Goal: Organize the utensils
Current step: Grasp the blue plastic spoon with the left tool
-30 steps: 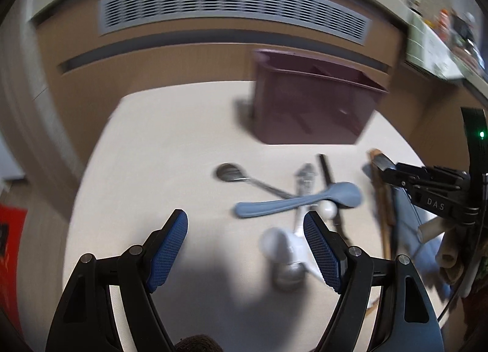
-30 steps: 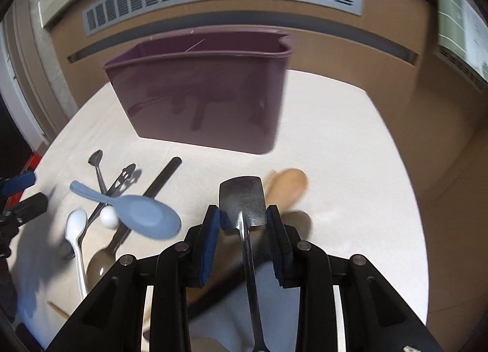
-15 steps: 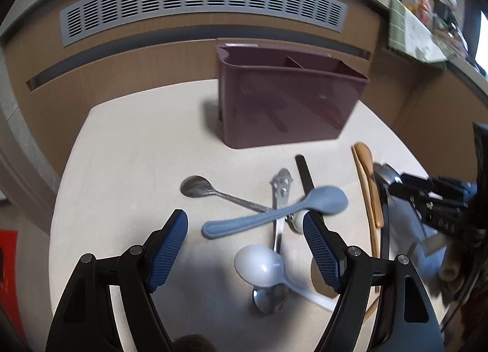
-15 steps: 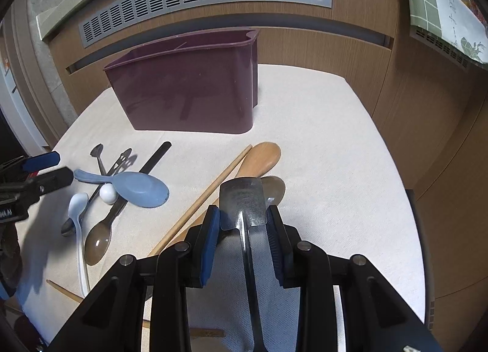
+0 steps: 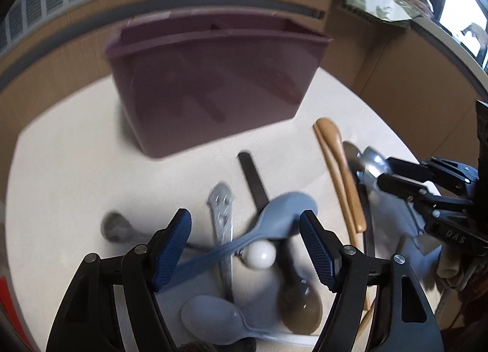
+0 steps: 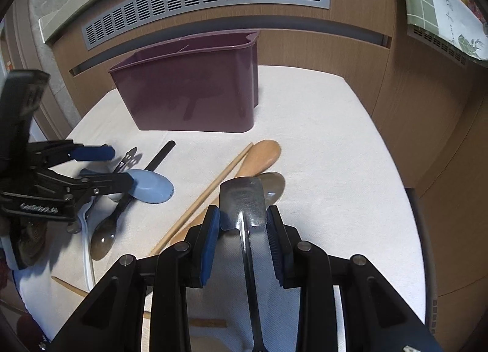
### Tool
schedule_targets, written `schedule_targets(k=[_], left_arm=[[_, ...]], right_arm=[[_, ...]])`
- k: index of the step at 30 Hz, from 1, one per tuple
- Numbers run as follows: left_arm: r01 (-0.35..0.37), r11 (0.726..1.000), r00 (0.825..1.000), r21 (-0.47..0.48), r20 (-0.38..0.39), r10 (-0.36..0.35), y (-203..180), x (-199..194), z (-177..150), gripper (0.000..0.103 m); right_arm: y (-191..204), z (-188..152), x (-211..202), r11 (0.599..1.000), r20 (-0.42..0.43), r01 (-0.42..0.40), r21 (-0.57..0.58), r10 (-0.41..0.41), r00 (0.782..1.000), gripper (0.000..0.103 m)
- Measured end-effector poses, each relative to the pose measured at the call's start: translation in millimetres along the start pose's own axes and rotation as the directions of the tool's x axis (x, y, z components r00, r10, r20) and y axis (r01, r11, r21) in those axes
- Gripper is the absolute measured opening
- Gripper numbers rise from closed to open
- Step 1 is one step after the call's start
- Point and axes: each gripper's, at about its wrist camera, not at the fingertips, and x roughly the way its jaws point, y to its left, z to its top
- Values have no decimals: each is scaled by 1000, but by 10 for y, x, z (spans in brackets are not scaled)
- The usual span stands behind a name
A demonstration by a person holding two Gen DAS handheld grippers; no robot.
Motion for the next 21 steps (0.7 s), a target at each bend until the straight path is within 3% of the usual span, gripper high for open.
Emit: schedule_targets(k=[4, 8, 14, 18, 21], left_arm=[[8, 1000, 1000, -18, 18, -7, -21, -179, -156, 72], [72, 997, 997, -25, -40, -73, -137, -260, -329, 72], [-1, 997, 1000, 80, 27, -1, -317, -408, -311, 70], [-1, 989, 1000, 146, 26, -3, -399, -347, -121, 65], [11, 976, 999, 218, -40, -2, -479, -188, -34, 50]], right_arm=[[-62, -13, 13, 1000, -4, 8, 14, -8, 1000, 28], [-50, -3, 58, 1000, -10, -4, 20, 4, 1000, 28], [-1, -1, 26, 1000, -3, -10, 6, 10, 1000, 28], [-18, -11, 8, 1000, -4, -4, 6, 4, 1000, 28], [-23, -21, 15, 1000, -10, -6, 6, 6, 1000, 28]])
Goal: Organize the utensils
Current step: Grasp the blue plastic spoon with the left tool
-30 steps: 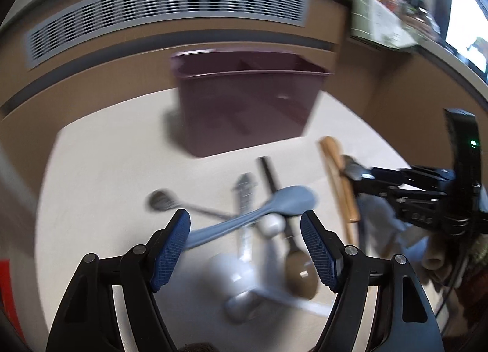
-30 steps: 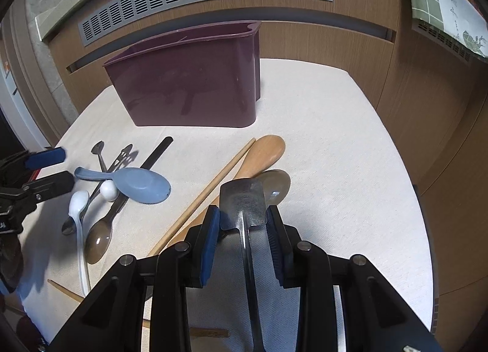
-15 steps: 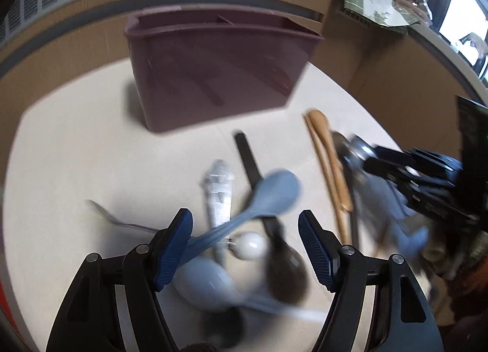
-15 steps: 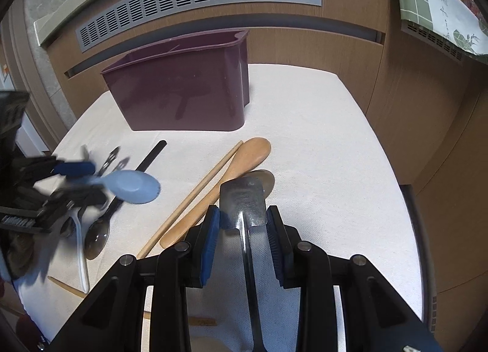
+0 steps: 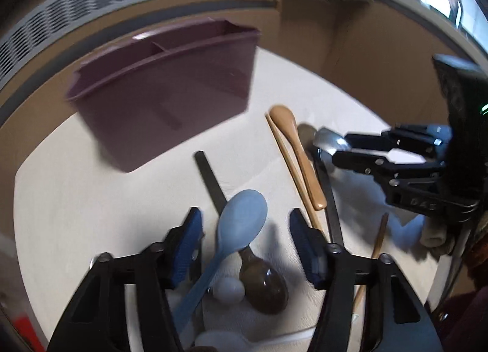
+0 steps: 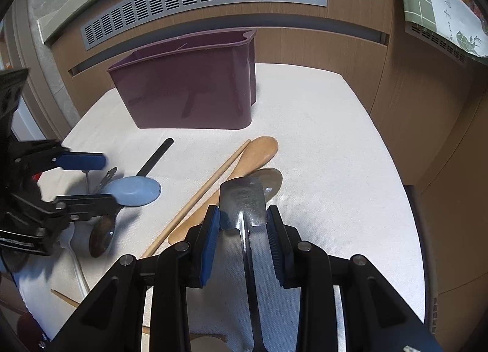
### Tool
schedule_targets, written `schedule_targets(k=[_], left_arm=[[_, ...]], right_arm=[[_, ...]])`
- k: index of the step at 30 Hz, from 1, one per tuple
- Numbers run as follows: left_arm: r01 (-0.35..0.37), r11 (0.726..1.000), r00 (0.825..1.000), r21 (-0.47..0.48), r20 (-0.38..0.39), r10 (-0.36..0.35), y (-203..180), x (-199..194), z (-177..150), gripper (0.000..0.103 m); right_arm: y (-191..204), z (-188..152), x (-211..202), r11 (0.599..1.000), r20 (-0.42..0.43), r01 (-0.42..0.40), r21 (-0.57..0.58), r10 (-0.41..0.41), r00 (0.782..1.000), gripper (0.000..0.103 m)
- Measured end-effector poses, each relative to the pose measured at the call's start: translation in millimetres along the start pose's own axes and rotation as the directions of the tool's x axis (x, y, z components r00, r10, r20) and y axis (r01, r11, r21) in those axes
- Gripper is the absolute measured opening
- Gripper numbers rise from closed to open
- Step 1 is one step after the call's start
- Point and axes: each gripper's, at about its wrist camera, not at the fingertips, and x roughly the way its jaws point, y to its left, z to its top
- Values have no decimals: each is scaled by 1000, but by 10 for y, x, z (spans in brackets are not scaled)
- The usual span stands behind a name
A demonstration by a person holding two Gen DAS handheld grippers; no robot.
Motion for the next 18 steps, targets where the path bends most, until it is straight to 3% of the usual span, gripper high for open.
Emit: schedule_targets(k=[1, 7, 11, 14, 18], left_arm=[[-4, 1000, 1000, 13, -25, 4, -5, 59, 23, 45], [-42, 997, 992, 67, -115, 50, -22, 271, 64, 44], [-54, 998, 991, 37, -121, 59, 43, 288, 114, 44], [-53, 999, 992, 7, -115, 54, 106, 274, 108, 37], [-95, 995, 993, -30, -79, 92, 237, 191, 62, 34]], right_arm=[[0, -4, 0, 1000, -1, 0, -1, 0, 1000, 28], [3, -24, -27, 1000, 8, -6, -19, 6, 1000, 28], [-11, -53, 12, 1000, -17, -23, -22, 23, 1000, 28], [-14, -80, 34, 999, -35, -28, -25, 27, 999, 29], [-30, -93, 94, 999, -67, -35, -19, 33, 997, 30]])
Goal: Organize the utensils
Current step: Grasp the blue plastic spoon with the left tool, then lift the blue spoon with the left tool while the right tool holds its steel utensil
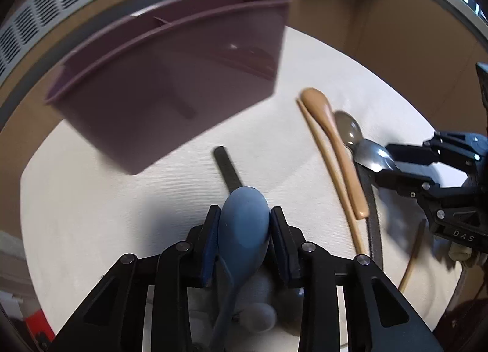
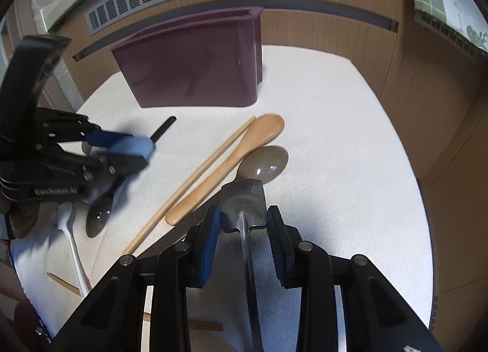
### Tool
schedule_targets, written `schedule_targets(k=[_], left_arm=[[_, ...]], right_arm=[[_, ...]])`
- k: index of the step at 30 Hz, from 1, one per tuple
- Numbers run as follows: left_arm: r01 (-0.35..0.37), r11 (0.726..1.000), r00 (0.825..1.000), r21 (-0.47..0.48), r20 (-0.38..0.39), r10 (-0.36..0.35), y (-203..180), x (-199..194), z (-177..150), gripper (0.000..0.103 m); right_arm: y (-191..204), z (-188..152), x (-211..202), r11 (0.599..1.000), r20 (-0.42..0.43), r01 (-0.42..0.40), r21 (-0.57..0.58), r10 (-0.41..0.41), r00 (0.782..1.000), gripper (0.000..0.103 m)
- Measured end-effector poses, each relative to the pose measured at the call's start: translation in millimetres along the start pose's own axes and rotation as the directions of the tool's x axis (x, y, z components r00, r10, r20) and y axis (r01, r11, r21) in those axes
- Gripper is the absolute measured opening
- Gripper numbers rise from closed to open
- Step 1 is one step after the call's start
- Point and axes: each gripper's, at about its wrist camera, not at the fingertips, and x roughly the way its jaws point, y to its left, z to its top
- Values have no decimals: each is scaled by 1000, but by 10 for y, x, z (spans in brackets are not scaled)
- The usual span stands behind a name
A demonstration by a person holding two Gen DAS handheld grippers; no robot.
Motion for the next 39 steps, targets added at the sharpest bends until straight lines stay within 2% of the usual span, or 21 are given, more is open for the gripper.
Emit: schedule_targets(k=[11, 16, 21, 24, 27, 29, 30, 35, 39], left_arm=[[17, 998, 1000, -58, -18, -18, 234, -120, -113, 32], [16, 998, 999, -58, -44, -19, 149, 0, -20, 34], [23, 993, 996, -115, -85, -33, 237, 60, -8, 32], [3, 992, 999, -125, -52, -10, 237, 40, -39, 28], [24, 988, 1000, -152, 17, -21, 250, -60, -63, 27], [36, 986, 998, -163, 59, -26, 257, -150, -63, 10], [42, 985, 996, -169, 81, -29, 264, -196, -59, 8], [49, 981, 988, -186, 153, -21, 211, -337, -31, 5], [45, 982, 990, -185, 140, -19, 182, -293, -24, 5]], right_arm=[[143, 153, 136, 991, -49, 52, -120, -58, 997, 30], [151, 187, 57, 990, -3, 60, -125, -61, 998, 30], [95, 272, -79, 995, 57, 48, -84, -43, 997, 30], [79, 315, -161, 997, 89, 35, -69, -28, 996, 30], [82, 345, -235, 998, 116, 31, -63, -24, 993, 30], [97, 357, -272, 998, 125, 33, -62, -25, 992, 30], [104, 362, -294, 998, 130, 34, -61, -26, 991, 30], [119, 397, -332, 998, 149, 31, -55, -23, 989, 30], [130, 394, -329, 998, 149, 30, -61, -21, 989, 30]])
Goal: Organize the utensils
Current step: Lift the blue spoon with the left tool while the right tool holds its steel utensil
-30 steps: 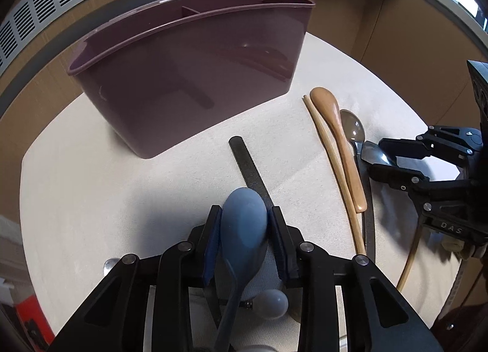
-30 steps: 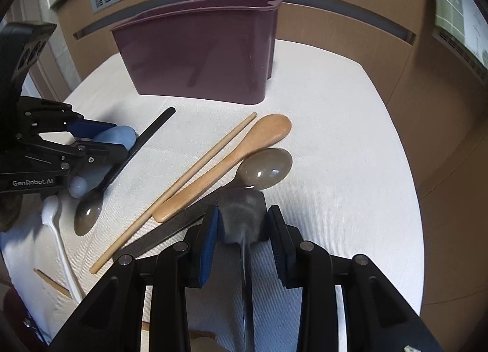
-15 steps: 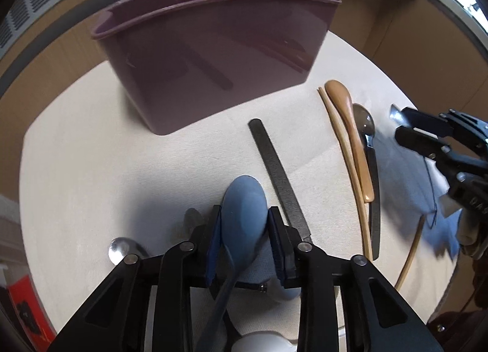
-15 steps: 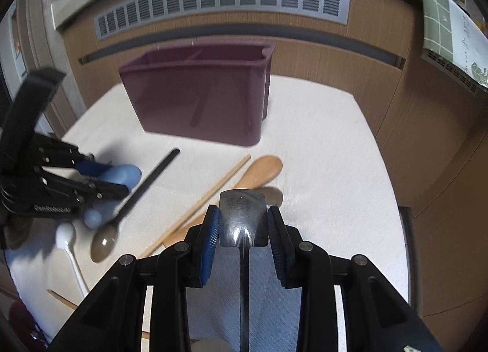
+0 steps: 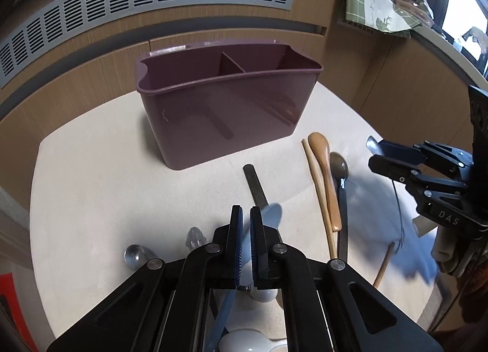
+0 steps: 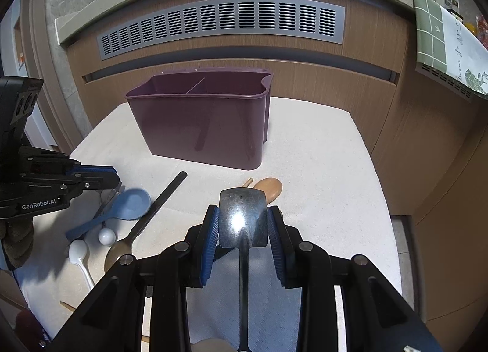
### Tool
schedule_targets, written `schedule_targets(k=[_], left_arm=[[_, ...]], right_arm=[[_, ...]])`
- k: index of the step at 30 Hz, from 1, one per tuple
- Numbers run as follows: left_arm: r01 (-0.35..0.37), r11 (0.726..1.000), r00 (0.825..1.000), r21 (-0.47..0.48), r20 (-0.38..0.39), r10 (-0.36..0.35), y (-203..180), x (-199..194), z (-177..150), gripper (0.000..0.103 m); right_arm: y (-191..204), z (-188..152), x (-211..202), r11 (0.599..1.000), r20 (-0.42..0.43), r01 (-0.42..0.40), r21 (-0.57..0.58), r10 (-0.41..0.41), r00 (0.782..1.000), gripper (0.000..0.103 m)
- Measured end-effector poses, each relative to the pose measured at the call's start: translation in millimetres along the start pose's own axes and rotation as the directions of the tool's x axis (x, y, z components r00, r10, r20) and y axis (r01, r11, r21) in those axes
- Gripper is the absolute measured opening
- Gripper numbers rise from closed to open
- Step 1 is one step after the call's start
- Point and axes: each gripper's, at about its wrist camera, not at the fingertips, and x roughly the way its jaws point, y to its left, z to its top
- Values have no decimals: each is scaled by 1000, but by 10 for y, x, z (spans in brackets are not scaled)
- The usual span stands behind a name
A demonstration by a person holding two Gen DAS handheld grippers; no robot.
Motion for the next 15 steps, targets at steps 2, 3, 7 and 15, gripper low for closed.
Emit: schedule_targets(k=[2, 3, 7, 15], left_arm=[[4, 1000, 1000, -17, -12, -4, 36, 68, 16, 5], [11, 1000, 1000, -20, -27, -12, 62, 68, 18, 7], [66, 997, 997, 33, -48, -64, 54, 0, -49, 40], [-13, 993, 999, 119, -48, 18, 24, 170, -29, 66]], right_arm=[[-5, -12, -1, 1000, -1, 1, -1, -1, 1000, 30], [-7, -23, 2, 1000, -3, 3, -2, -3, 1000, 30], [-18, -72, 45, 1000, -24, -12, 4, 12, 1000, 30], [-24, -171, 131, 999, -58, -37, 21, 38, 998, 30]])
